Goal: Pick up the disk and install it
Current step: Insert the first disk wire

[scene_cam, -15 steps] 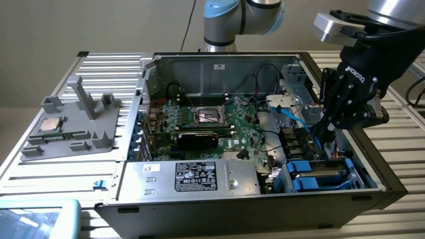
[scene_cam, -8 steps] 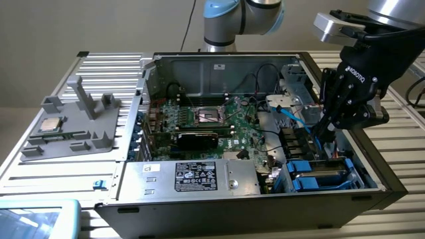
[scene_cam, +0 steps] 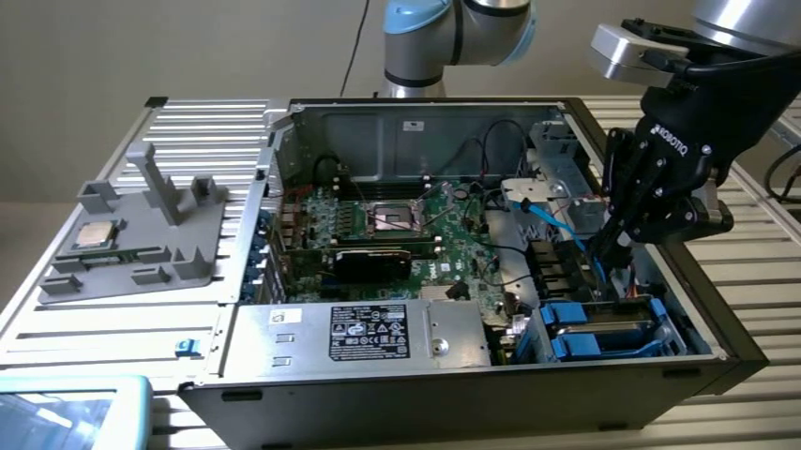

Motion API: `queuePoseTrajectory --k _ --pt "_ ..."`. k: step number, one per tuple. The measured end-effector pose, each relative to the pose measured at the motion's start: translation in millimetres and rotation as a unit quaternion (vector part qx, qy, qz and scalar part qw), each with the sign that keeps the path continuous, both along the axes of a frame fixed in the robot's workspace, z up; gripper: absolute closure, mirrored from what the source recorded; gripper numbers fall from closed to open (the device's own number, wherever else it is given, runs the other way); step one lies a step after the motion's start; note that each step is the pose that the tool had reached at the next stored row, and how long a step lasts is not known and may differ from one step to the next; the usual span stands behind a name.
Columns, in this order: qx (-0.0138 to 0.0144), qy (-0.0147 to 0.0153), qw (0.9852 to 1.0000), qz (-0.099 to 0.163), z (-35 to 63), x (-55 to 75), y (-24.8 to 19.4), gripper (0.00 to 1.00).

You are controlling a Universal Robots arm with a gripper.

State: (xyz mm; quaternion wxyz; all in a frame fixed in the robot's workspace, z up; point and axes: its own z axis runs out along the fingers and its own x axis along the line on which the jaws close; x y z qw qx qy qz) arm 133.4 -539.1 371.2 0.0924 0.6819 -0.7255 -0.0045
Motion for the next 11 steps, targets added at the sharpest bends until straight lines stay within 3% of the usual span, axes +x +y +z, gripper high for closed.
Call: queuePoseTrajectory --k 11 --pt "0.0000 -0.0001 1.0000 0.001 0.0 -5.1 -0.7 0.85"
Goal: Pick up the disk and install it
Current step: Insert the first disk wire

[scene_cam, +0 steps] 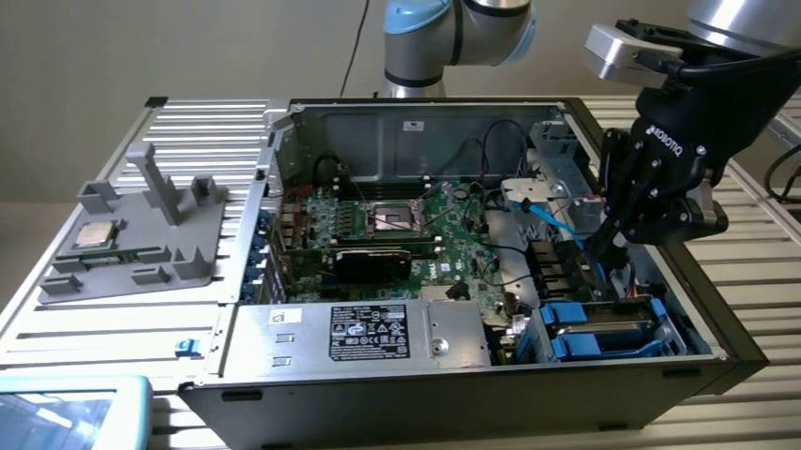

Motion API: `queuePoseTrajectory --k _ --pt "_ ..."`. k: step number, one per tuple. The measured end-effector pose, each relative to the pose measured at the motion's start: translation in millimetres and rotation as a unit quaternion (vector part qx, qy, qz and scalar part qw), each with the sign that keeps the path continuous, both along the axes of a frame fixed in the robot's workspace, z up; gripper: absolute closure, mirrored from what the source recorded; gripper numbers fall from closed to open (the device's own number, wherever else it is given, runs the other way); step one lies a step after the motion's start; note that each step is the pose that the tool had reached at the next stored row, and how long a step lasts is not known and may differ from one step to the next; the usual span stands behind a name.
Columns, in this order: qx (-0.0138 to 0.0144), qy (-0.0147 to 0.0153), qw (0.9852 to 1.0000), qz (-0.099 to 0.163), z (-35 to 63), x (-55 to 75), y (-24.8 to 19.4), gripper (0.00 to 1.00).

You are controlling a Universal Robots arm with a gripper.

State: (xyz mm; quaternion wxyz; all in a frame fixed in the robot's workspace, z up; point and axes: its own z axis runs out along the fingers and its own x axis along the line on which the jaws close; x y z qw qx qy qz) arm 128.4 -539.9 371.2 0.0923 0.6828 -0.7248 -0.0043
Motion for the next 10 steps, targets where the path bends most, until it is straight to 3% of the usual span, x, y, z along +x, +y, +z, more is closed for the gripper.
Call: queuePoseTrajectory --k 5,10 --pt "0.0000 0.0000 0.9999 0.011 -0.1 -7.0 -1.6 0.85" --pt "0.0001 0.0000 0.9989 0.046 -0.9 -7.7 -1.7 0.85"
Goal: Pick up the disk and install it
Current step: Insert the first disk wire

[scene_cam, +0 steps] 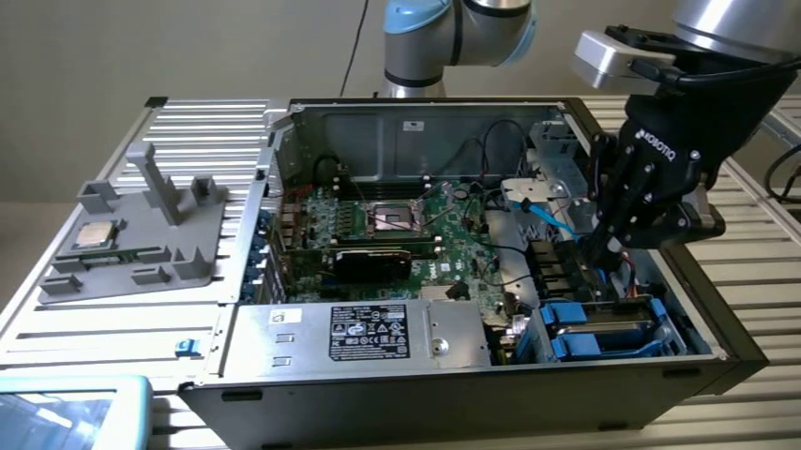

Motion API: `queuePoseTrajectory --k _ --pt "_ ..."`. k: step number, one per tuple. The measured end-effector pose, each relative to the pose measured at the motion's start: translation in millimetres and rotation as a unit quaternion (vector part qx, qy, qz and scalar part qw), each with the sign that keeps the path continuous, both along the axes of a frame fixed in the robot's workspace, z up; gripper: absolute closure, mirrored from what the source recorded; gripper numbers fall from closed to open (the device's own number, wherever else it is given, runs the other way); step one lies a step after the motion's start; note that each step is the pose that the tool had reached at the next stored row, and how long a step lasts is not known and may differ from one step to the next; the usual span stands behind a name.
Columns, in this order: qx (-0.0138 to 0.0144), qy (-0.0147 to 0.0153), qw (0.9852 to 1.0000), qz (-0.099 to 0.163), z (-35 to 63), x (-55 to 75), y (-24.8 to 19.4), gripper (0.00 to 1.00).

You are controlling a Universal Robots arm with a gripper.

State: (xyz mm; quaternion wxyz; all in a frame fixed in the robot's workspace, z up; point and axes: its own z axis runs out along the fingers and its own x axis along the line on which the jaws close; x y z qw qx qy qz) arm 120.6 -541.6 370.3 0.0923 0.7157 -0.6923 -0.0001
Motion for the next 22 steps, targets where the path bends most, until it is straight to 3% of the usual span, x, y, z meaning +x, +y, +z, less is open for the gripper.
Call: queuePoseTrajectory --k 6,10,13,15,17,20,22 --pt "0.0014 0.0000 1.0000 0.010 -0.8 -0.1 -2.6 0.85" --pt "0.0068 0.0003 0.9999 0.010 -1.8 -0.1 -11.5 0.85" --pt "0.0094 0.0005 0.9999 0.012 -3.6 0.0 -15.4 0.85" --pt "0.0127 0.0005 0.9998 0.014 -5.1 0.0 -17.5 0.85" --pt "0.0187 0.0014 0.9997 0.015 -6.7 -0.1 -19.6 0.85" --pt "0.0271 0.0046 0.9995 0.017 -9.0 0.0 -22.8 0.85" --pt "0.0293 0.0077 0.9994 0.017 -9.9 -0.1 -25.8 0.85"
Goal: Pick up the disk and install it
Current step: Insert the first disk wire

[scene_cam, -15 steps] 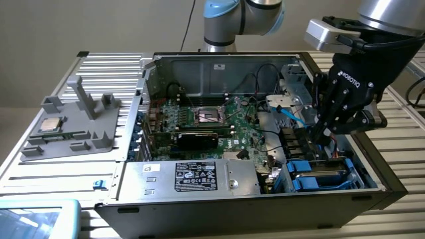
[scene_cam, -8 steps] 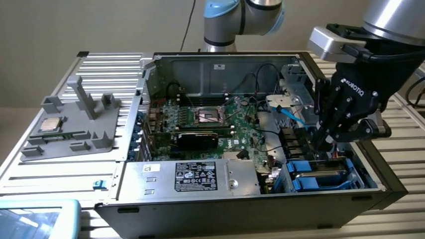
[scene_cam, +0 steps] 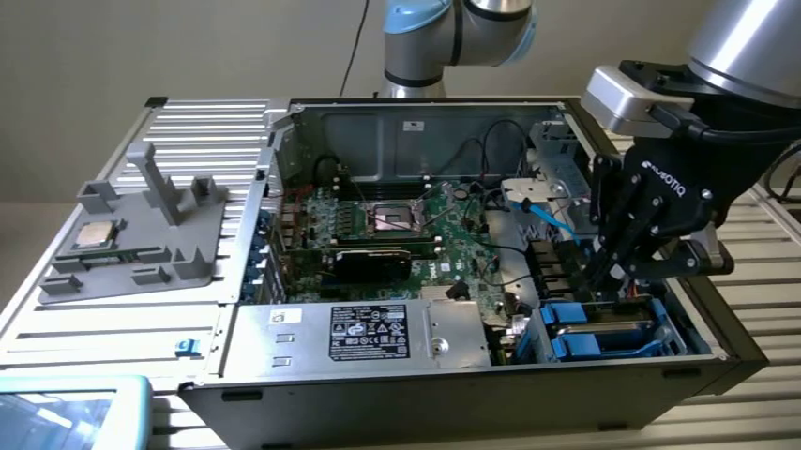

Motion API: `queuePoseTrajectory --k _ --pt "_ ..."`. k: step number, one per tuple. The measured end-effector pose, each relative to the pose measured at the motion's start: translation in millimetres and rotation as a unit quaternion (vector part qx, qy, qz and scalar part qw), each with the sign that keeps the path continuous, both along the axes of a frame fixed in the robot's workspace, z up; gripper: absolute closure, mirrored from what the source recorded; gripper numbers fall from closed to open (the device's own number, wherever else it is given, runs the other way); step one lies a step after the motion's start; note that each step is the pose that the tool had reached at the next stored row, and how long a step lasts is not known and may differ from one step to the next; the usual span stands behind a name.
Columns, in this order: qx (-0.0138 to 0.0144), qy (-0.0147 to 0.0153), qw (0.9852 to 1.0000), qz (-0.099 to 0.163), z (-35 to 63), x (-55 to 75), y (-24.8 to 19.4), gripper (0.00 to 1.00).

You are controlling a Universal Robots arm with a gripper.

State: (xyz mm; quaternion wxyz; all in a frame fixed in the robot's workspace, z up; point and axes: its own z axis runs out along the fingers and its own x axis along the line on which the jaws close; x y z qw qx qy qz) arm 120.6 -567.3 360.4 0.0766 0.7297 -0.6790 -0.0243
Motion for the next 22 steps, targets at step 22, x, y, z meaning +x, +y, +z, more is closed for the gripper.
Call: queuePoseTrajectory --k 22 --pt "0.0105 0.0177 0.9998 0.001 -2.1 8.0 -11.2 0.85"
